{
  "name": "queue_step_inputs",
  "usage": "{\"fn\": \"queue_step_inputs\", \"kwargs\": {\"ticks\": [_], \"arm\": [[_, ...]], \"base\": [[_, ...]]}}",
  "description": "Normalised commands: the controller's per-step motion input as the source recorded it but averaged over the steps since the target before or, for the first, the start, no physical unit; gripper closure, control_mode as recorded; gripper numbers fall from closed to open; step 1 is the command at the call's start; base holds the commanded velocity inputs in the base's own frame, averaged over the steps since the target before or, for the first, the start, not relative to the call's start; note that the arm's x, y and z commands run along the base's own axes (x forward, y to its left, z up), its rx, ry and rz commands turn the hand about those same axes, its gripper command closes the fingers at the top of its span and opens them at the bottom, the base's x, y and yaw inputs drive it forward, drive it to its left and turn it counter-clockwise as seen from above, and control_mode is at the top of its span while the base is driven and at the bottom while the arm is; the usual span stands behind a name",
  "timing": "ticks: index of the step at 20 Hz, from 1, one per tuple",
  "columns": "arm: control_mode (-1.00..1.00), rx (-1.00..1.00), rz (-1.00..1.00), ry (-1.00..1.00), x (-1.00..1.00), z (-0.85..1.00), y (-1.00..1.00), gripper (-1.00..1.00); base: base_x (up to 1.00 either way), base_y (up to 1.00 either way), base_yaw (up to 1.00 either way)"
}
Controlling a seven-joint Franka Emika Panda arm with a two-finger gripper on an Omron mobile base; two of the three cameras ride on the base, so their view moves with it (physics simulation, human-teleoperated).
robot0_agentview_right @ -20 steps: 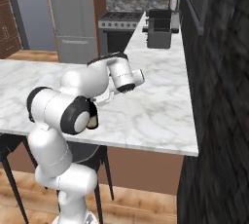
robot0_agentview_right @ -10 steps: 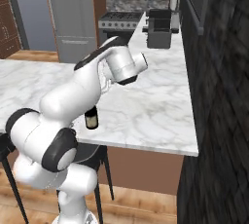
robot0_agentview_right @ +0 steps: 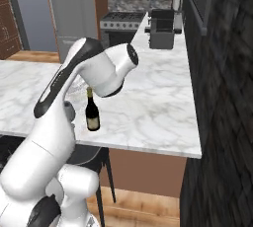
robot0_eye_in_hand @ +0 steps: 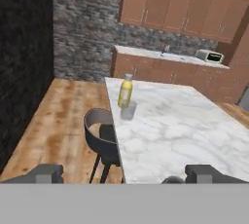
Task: There is a wine glass and glass cup on the dining counter. Place the wine bottle next to the wine glass and the juice bottle next to the glass cup.
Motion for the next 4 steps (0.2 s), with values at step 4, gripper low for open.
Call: {"fn": "queue_step_inputs", "kwargs": {"ticks": [4], "arm": [[-1.00, -0.14, -0.37, 0.10, -0.62, 0.17, 0.75, -1.00]], "base": [[0.00, 0.00, 0.00]]}}
